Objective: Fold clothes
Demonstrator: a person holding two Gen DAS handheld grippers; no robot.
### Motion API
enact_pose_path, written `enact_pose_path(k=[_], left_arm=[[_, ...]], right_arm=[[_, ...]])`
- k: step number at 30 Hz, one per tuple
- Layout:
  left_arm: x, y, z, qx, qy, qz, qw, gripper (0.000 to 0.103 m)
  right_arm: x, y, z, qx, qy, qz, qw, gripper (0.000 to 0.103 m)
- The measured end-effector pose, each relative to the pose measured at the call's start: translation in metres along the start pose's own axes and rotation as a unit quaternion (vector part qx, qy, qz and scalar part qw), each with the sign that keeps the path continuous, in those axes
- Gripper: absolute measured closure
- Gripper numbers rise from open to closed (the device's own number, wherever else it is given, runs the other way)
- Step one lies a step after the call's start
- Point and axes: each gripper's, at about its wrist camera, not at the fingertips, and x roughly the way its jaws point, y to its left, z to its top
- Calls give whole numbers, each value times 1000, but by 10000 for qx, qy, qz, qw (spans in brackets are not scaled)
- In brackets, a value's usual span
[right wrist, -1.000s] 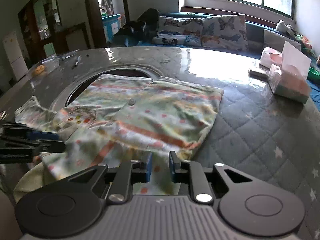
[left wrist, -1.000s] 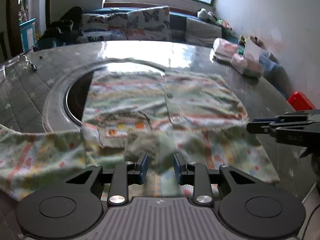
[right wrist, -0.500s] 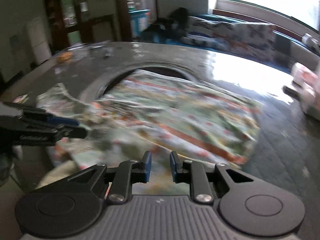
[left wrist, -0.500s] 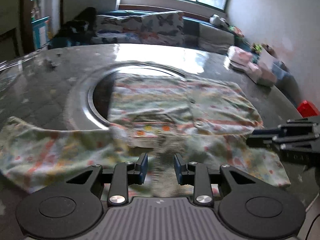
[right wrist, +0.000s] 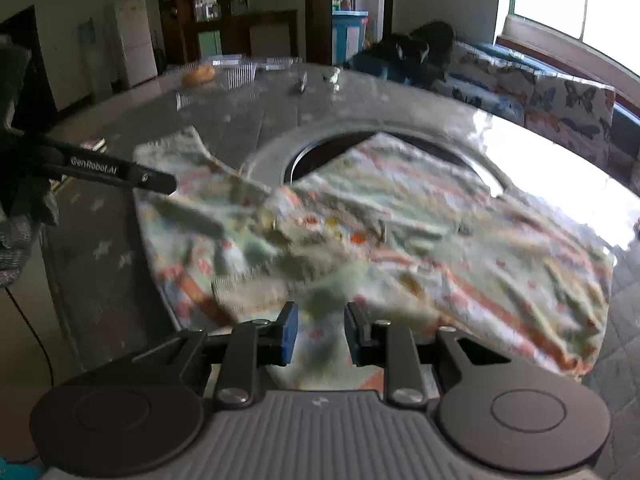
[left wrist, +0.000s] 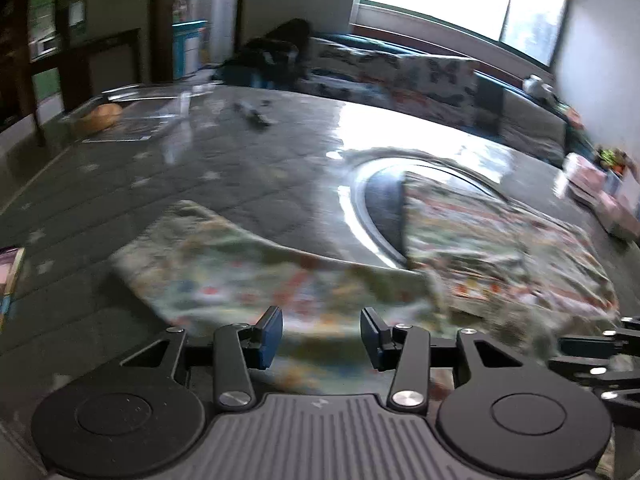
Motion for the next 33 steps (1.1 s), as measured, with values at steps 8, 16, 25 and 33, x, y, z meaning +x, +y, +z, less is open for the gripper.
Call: enact_pose_path(k=[8, 16, 25, 33], left_arm=[[8, 64, 19, -634, -204, 775, 9948, 54], [28, 92, 23, -996, -144, 1103, 9888, 54], [20, 72, 23, -958, -277, 753, 9922, 76], [-16, 13, 31, -571, -611, -300, 9961, 96]], right_arm=[[10, 3, 1, 70, 65, 96, 9999, 77], [-14, -4, 0, 244, -148, 62, 9996, 77], [-20, -9, -6, 389, -198, 59, 9990, 77], [-35, -18, -9, 543, -358, -55, 9979, 77]])
